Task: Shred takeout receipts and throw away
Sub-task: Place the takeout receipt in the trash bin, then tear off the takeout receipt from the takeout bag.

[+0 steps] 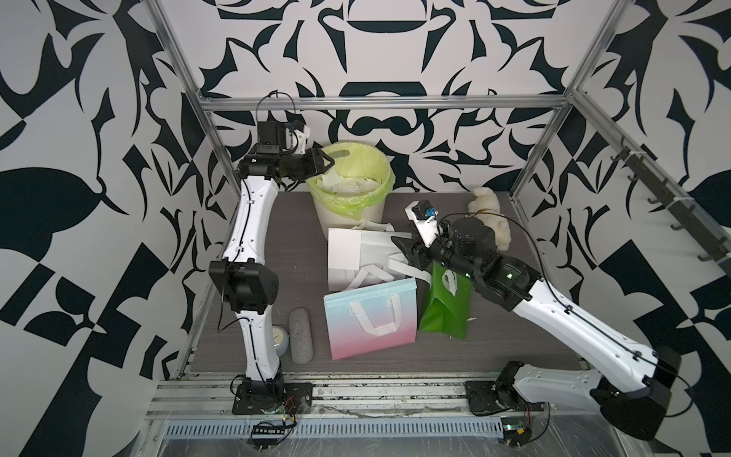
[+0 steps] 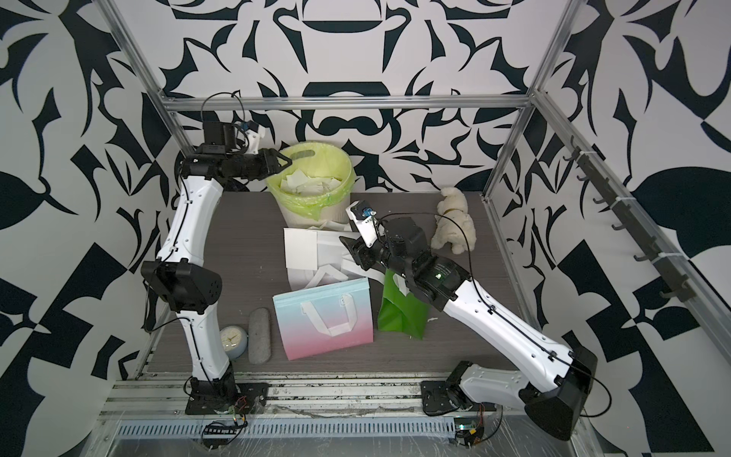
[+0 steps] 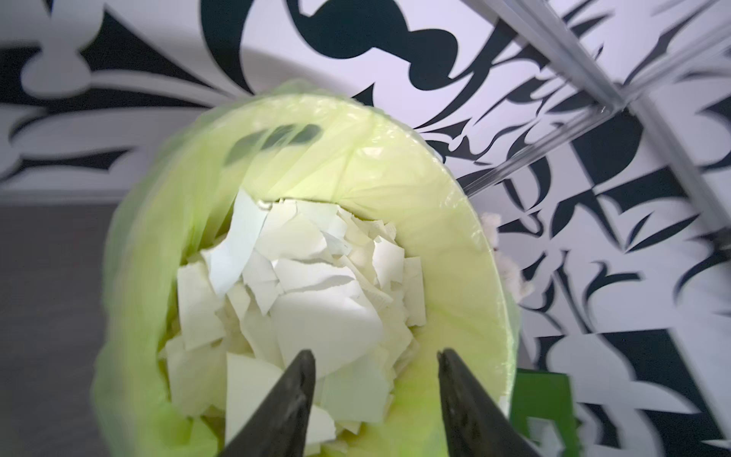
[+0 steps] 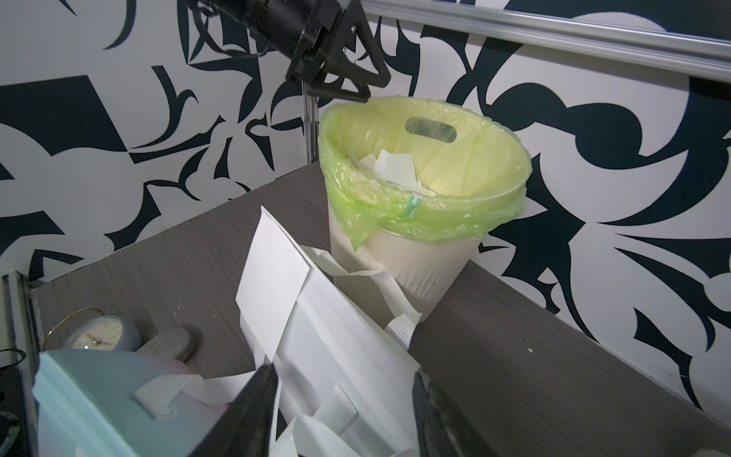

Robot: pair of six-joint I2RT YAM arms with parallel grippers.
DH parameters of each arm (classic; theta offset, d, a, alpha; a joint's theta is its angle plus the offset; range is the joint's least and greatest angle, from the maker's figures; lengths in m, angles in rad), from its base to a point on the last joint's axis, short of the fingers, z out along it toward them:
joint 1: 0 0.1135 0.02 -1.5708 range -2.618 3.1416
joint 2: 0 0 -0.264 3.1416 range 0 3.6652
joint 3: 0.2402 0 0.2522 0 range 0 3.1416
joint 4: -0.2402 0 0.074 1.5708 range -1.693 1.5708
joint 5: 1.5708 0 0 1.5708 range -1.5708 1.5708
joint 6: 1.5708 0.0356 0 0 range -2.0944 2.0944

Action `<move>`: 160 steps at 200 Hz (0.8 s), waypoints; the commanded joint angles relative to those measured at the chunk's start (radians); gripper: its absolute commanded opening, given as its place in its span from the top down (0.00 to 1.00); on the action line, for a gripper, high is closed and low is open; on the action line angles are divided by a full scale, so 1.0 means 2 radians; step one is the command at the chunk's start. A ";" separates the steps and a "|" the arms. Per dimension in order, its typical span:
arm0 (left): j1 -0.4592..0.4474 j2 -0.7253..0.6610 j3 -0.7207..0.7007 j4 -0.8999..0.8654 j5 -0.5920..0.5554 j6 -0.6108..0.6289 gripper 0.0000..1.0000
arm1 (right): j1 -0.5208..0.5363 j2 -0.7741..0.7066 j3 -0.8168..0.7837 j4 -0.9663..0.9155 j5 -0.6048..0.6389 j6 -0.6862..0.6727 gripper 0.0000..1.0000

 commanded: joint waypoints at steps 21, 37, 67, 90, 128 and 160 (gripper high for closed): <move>0.006 -0.091 -0.090 0.067 0.027 -0.083 0.33 | -0.002 0.022 0.032 -0.007 -0.001 -0.018 0.43; 0.003 -0.155 -0.155 0.095 0.005 -0.093 0.34 | -0.002 0.042 0.053 -0.026 -0.006 -0.022 0.44; -0.017 -0.288 -0.310 0.145 -0.051 -0.080 0.35 | -0.001 0.068 0.073 -0.044 -0.026 -0.023 0.46; -0.030 -0.376 -0.408 0.153 -0.079 -0.070 0.35 | 0.001 0.091 0.084 -0.051 -0.018 -0.033 0.46; -0.062 -0.501 -0.590 0.174 -0.122 -0.076 0.37 | 0.005 0.132 0.119 -0.070 -0.004 -0.046 0.46; -0.073 -0.542 -0.726 0.246 -0.099 -0.100 0.33 | 0.008 0.160 0.132 -0.064 0.021 -0.072 0.42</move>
